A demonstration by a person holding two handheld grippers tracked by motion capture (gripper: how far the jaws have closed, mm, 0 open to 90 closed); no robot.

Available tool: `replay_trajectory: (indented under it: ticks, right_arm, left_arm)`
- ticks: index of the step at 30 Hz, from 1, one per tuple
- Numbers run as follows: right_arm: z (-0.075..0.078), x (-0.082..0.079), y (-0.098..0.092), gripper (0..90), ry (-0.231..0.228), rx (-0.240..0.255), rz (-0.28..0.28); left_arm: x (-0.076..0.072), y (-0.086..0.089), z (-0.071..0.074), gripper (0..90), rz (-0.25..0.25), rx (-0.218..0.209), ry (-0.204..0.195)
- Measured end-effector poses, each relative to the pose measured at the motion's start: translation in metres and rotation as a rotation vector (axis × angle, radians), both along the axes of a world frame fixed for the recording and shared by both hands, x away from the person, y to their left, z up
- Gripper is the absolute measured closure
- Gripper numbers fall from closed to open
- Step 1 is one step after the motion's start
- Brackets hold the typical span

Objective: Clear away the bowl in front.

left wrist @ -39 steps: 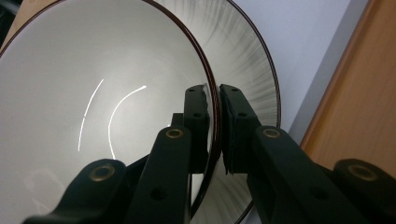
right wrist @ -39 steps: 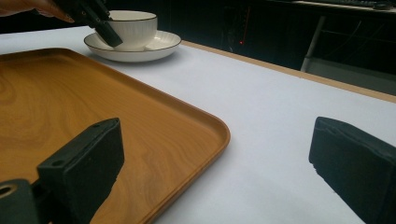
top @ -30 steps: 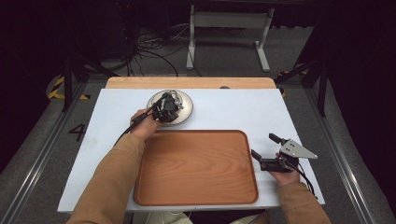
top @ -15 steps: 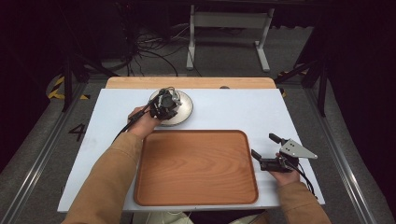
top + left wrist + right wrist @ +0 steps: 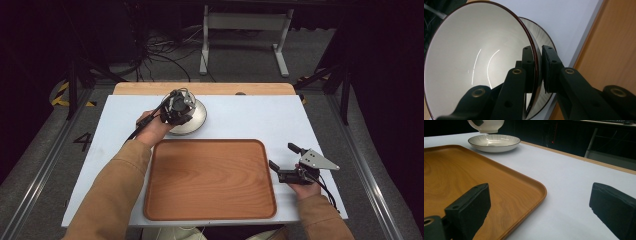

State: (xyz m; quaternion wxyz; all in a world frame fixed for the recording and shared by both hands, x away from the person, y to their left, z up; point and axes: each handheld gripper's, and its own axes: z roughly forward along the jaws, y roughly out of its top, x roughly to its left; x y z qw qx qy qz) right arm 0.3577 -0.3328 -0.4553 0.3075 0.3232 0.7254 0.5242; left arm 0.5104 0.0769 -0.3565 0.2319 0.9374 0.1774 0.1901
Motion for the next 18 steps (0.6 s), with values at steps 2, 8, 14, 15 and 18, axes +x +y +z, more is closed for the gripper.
replay_trajectory:
  ticks: [2,8,14,15,18]
  right_arm:
    - [0.000,0.000,0.000,4.1,0.000,0.000,0.001]
    - [0.000,0.000,0.000,3.9,0.000,0.000,0.001]
    - [0.000,0.000,0.000,2.5,-0.002,-0.003,0.004]
    - [0.000,0.000,0.000,2.0,0.000,-0.003,0.008]
    - [0.000,-0.001,0.001,0.9,-0.004,-0.007,0.012]
  left_arm:
    - [-0.003,0.000,0.004,82.0,-0.003,-0.001,0.002]
    - [-0.012,0.001,0.013,82.0,-0.022,-0.020,0.004]
    - [-0.028,-0.002,0.025,81.9,-0.058,-0.032,0.020]
    - [-0.032,-0.003,0.027,81.9,-0.065,-0.034,0.023]
    - [-0.038,-0.005,0.029,81.9,-0.087,-0.035,0.037]
